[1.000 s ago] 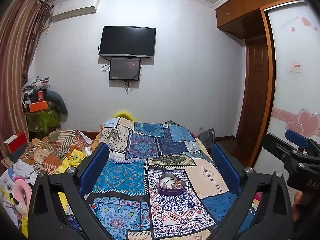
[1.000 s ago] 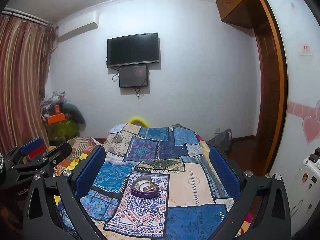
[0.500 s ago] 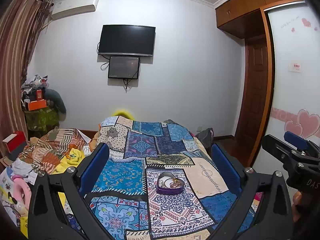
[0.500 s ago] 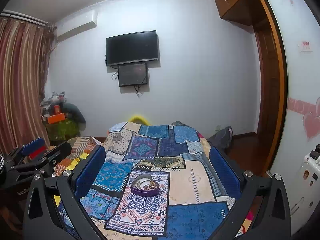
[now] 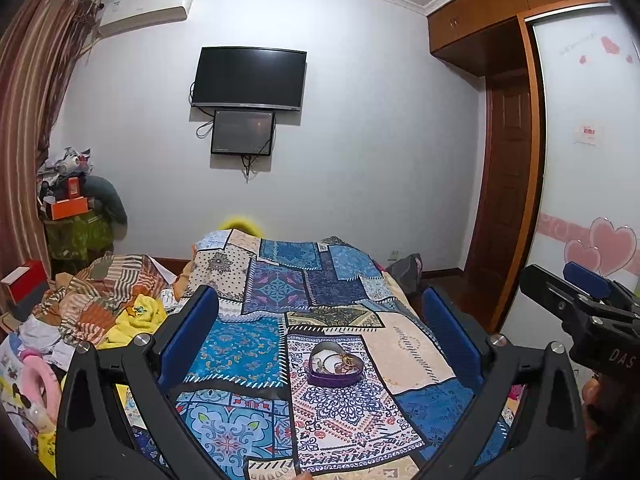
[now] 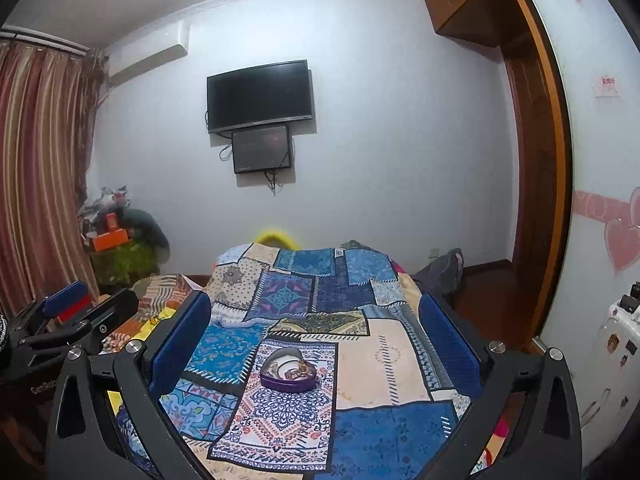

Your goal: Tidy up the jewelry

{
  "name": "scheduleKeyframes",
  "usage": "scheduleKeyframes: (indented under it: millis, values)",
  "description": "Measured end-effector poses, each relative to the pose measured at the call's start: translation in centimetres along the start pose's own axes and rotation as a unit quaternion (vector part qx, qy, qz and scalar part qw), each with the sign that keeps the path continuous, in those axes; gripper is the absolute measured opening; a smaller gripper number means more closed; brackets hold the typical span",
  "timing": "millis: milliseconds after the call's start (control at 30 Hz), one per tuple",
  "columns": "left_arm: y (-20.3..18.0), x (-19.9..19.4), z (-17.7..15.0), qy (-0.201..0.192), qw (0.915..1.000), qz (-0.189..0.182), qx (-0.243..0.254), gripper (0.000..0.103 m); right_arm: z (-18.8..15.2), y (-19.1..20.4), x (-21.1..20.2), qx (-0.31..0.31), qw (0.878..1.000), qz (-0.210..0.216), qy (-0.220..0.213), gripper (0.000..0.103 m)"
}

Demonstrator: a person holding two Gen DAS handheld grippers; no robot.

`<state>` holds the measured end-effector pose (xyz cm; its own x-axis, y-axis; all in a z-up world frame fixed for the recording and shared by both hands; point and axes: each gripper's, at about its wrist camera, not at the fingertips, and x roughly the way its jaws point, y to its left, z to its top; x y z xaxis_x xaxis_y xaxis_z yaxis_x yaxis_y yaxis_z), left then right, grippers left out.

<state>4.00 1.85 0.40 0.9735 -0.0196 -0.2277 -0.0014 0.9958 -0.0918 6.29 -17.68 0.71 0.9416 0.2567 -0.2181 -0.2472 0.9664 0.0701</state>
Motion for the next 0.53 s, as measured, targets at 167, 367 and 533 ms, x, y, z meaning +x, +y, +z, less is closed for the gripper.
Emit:
scheduleKeyframes:
  millis: [167, 367, 533]
  values:
    - [0.0, 0.3, -0.1, 0.003, 1.0, -0.002, 0.0, 0.102, -0.1, -0.1, 0.1, 0.0, 1.0, 0.001, 0.002, 0.103]
    - [0.0, 0.9, -0.4, 0.01, 0.9999, -0.005, 0.0, 0.102, -0.2, -0.2, 0.8, 0.0, 1.0, -0.001, 0.009, 0.103]
    - [0.2, 2.0, -0.7, 0.019, 0.9998, -0.006, 0.001, 0.102, -0.5, -0.4, 1.7, 0.004, 1.0, -0.001, 0.021, 0.103]
